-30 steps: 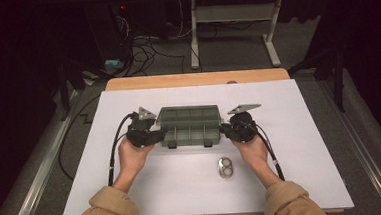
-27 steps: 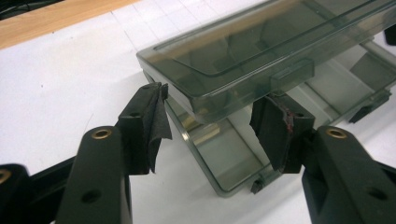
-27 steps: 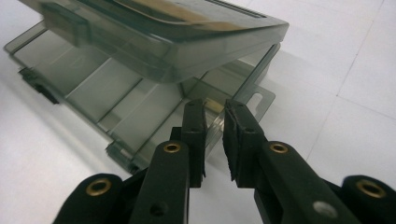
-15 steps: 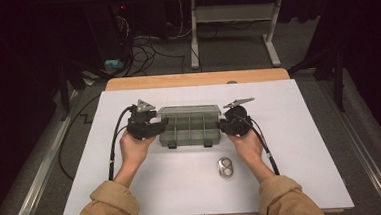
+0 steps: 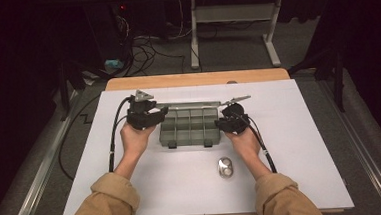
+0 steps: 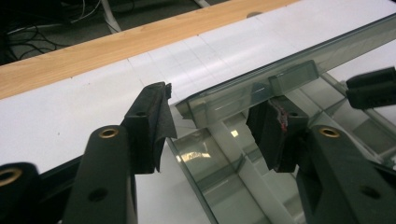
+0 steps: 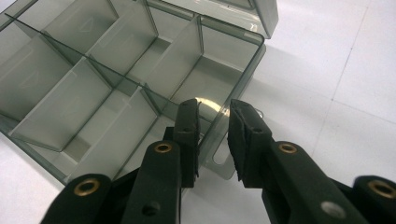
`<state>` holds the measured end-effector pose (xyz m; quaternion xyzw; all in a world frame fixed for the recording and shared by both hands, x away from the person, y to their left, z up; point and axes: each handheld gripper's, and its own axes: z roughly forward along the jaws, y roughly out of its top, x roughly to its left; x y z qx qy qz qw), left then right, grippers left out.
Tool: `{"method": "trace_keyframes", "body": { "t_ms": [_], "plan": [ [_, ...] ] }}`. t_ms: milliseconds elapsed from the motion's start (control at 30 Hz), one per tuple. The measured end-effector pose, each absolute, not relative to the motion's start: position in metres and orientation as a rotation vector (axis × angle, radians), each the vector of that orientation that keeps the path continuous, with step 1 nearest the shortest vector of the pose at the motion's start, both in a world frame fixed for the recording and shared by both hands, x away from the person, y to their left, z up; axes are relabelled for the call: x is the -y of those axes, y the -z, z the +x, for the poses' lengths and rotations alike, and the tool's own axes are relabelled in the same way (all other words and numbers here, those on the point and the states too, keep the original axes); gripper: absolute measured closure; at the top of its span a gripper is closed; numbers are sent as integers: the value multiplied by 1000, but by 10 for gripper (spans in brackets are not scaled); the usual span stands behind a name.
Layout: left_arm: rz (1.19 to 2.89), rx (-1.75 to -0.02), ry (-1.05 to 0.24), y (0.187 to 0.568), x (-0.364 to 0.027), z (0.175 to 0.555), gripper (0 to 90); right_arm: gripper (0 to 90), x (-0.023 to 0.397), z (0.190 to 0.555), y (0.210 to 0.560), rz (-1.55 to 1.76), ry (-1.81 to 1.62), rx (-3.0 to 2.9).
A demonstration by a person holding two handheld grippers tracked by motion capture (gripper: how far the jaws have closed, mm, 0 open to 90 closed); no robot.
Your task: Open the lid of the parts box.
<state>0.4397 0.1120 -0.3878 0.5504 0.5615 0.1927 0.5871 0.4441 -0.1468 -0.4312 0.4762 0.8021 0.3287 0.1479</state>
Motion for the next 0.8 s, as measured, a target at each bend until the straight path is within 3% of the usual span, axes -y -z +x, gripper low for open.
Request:
{"method": "trace_keyframes", "body": {
  "t_ms": [367, 800],
  "plan": [
    [1279, -1314, -468, 392, -112, 461, 571, 735, 144, 445, 430, 1355, -913, -2318],
    [1236, -1374, -405, 403, -119, 481, 658, 735, 145, 446, 430, 1352, -912, -2328]
  ]
}}
